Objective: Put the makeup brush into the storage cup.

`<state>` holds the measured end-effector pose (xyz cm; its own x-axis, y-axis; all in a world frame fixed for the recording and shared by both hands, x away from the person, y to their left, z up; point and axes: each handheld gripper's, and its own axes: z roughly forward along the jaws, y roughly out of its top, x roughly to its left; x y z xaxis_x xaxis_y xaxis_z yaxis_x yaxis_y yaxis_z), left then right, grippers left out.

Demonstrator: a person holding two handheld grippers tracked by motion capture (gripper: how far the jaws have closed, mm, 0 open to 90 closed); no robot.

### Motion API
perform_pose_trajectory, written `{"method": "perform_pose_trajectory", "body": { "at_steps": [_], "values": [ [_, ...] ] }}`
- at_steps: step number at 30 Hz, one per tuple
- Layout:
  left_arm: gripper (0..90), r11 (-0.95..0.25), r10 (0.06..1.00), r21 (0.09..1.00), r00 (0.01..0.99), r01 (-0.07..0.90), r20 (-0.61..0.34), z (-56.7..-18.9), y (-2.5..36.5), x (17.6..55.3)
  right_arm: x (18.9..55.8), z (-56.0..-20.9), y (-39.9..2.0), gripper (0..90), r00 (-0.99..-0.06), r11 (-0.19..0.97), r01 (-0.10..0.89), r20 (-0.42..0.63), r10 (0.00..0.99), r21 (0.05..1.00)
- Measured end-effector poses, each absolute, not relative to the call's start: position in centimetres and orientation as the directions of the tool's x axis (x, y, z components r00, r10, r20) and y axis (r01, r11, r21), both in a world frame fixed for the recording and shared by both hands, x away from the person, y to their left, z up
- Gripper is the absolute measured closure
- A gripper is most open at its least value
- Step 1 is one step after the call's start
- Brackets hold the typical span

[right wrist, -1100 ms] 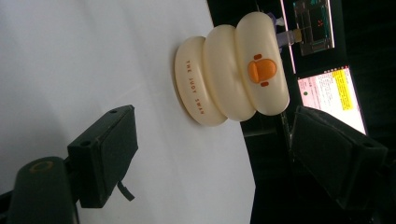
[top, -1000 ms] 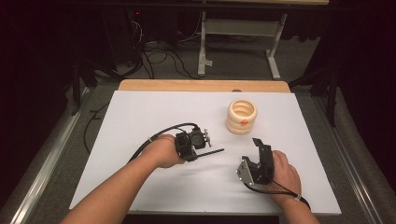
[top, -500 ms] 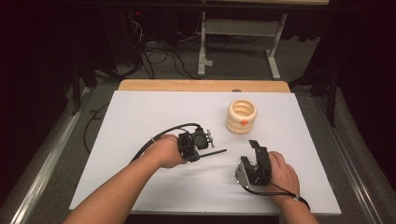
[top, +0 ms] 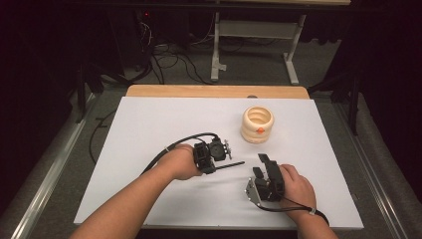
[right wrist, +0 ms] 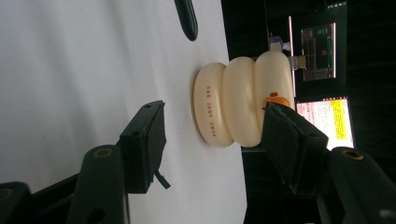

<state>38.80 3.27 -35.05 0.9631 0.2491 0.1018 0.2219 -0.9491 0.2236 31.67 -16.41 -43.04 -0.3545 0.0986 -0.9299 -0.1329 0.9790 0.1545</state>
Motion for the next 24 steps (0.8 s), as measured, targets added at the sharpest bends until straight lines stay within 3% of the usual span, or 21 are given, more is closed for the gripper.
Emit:
{"method": "perform_pose_trajectory", "body": {
  "at_steps": [24],
  "values": [
    [83.4, -0.964, 0.198, 0.196, 0.976, 0.179, 0.085, -35.8, 2.0, 38.8, 31.4, -44.0, -15.3, 67.5, -0.374, 0.974, -0.215, -0.928, -0.012, 0.074]
  ]
}}
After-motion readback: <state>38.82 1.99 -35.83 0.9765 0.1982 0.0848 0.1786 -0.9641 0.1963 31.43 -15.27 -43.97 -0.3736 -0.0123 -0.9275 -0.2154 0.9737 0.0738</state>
